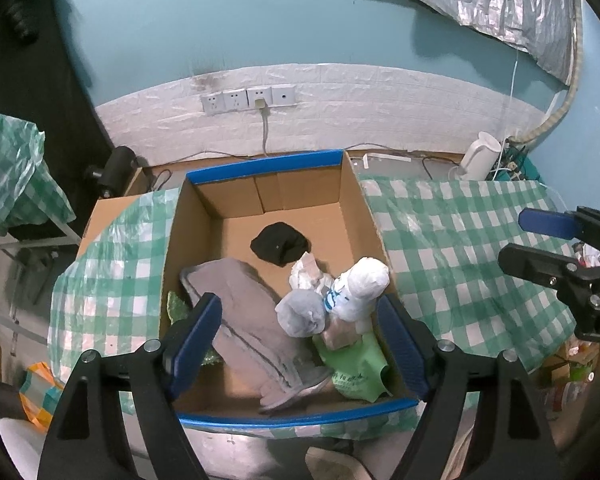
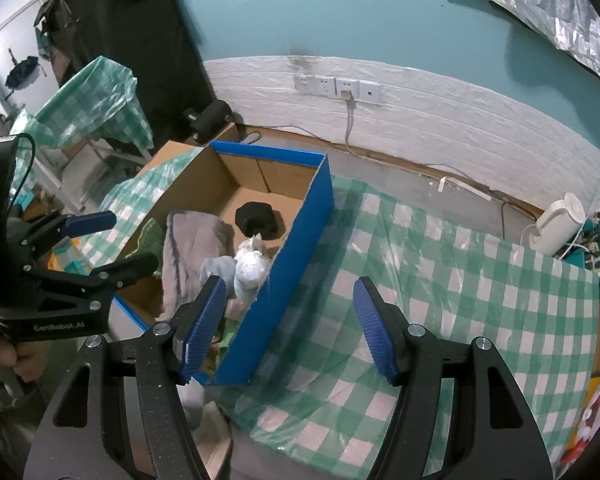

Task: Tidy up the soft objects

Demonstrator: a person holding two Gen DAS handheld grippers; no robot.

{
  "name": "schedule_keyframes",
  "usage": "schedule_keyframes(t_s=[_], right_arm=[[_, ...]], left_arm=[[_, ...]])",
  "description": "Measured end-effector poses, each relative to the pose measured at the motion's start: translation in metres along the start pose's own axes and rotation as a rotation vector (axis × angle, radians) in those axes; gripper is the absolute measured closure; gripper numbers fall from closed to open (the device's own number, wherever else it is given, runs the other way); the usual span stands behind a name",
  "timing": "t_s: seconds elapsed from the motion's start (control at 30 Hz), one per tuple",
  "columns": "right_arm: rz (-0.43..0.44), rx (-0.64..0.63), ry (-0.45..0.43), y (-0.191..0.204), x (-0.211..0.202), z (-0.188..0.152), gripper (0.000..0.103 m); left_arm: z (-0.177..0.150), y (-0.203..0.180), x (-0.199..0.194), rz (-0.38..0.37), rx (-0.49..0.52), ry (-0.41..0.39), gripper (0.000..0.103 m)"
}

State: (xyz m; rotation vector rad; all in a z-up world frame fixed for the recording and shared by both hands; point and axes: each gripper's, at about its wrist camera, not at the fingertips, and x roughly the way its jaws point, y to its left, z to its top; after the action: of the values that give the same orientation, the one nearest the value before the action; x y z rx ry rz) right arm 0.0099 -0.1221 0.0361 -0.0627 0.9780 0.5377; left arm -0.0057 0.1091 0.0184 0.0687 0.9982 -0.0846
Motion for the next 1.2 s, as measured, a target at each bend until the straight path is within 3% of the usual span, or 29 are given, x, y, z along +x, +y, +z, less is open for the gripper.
schedule_keyframes(t_s=[0.4, 1.2], right_arm=[[0.001, 0.024, -0.001, -0.016, -0.006, -0.007, 0.037], [0.005, 0.021, 0.003, -0.02, -0.01, -0.011, 0.037]], left_arm=[[0.005, -0.008, -0.01, -0.028, -0.004, -0.037, 0.021], [0.005, -0.016, -0.008, -0.035, 0.014, -0.024, 0.021]])
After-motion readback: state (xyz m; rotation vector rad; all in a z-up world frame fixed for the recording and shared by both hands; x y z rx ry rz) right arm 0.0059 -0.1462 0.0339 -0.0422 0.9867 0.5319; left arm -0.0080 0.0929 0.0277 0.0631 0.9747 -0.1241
